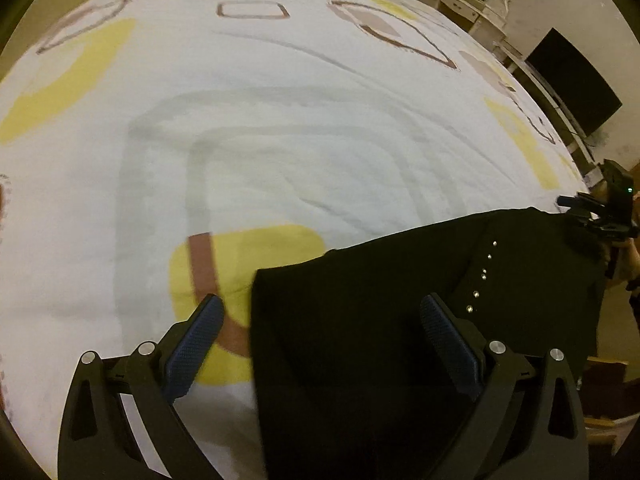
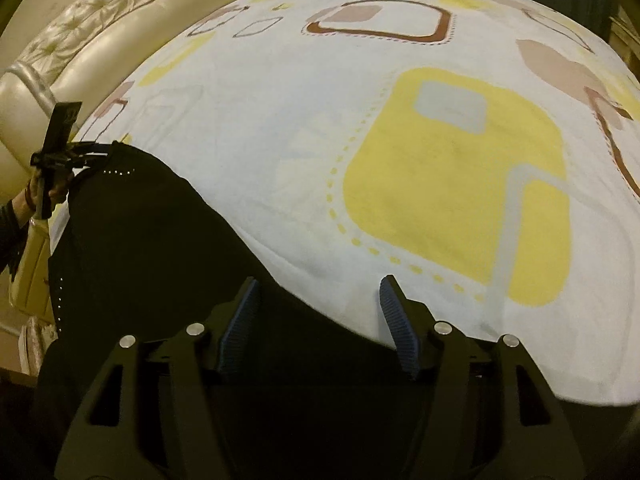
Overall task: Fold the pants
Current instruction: 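Grasp the garment's other edge with the left tool while the right tool holds its part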
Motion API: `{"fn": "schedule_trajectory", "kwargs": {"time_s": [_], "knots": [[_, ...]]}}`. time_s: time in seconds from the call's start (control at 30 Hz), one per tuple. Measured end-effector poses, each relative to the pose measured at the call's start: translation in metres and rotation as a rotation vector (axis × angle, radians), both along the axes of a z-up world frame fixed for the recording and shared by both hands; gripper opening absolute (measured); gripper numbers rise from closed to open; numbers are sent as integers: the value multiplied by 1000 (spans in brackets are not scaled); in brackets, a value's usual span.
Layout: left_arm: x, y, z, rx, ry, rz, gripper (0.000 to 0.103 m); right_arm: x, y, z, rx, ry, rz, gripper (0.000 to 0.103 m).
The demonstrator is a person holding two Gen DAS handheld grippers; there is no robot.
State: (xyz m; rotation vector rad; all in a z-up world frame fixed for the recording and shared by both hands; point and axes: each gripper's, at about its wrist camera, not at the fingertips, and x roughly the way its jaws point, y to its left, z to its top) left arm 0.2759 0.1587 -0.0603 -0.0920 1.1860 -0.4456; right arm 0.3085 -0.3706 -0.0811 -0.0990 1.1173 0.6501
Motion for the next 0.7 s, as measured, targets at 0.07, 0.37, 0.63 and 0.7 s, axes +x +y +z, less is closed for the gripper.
{"fn": "schedule_trajectory", "kwargs": {"time_s": [0.07,0.37,0.63,0.7], "knots": [[0,-3,0,-17,-1,-19,96,5,4,-3,1,22,21,63],[1,-7,10,17,-8,-47,32,-4,39,-2,-93,42,129,11],[1,3,70,-88,-170,59,26,-7,42,62,-168,-256,-45,8],[-3,5,81,-115,-194,72,26,-20,49,74,-206,-337,-47,8]]}}
